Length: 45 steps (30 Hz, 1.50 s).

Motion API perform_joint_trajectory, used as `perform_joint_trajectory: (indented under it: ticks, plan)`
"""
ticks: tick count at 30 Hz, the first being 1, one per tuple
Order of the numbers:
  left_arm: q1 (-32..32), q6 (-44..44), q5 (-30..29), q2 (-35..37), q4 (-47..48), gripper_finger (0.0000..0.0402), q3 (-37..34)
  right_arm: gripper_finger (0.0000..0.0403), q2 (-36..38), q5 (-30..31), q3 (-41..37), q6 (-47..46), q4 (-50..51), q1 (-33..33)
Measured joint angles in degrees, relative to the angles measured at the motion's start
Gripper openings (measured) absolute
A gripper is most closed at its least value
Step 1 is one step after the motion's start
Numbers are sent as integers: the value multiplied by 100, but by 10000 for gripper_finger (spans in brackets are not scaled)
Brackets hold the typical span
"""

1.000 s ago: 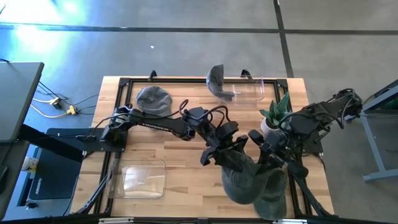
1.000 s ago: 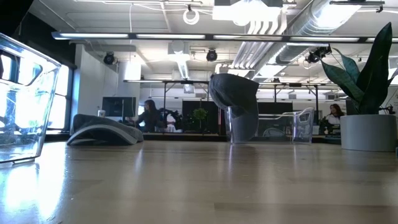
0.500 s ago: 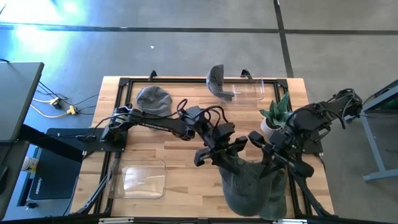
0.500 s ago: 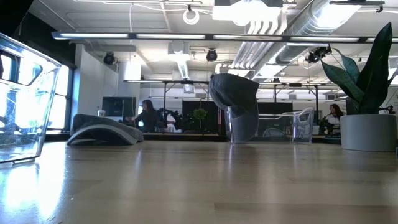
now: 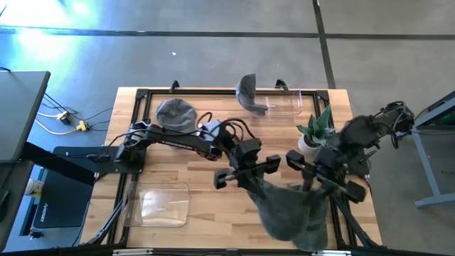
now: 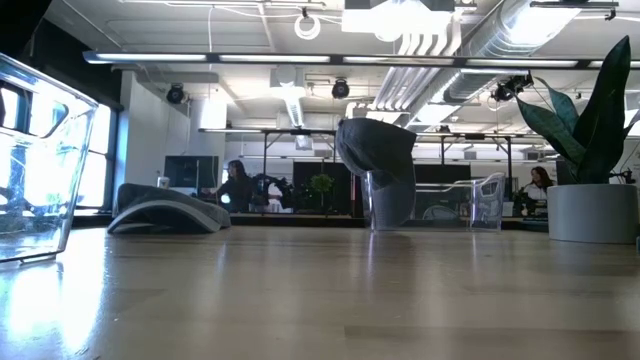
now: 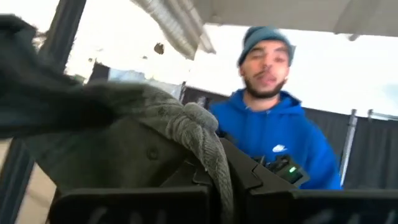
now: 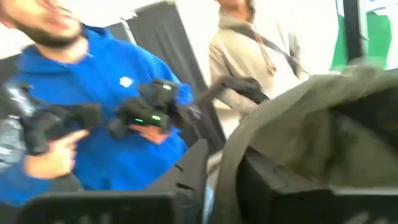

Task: Pick & Place hat
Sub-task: Put the top black cap into the bottom transparent bin

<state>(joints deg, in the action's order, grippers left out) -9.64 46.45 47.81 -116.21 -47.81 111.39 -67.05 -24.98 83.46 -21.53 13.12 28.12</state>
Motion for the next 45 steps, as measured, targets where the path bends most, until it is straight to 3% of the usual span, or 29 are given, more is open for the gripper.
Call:
perform_joint_trajectory:
  ticks: [6,10,14,19,25,28,33,38,45]
  plan:
    - [-93,-294,-351,335,320,1,6,155,202,-181,0,296,-173,6]
    - [-209,-1162,-947,792,2358,1,-4,180,360,-205,0,476,-134,22]
    - [-370,-2151,-2624,1447,5120,0,2,185,470,-198,0,757,-50,22]
    - [-559,-2053,-4941,1966,7436,0,-3,185,516,-143,0,1040,14,4]
    - [-1053,-478,-7096,2449,9910,0,-3,183,524,259,2,1276,401,-99]
    - [-1380,596,-7765,2510,10792,0,24,182,522,280,2,1425,555,-190]
    - [-2123,2491,-8285,2571,12352,0,0,181,522,274,2,1722,593,-369]
    - [-2879,4214,-8280,2544,13692,0,6,181,522,276,2,1754,595,-596]
    - [-3301,4799,-8201,2508,13763,0,-198,181,518,274,2,1748,568,-843]
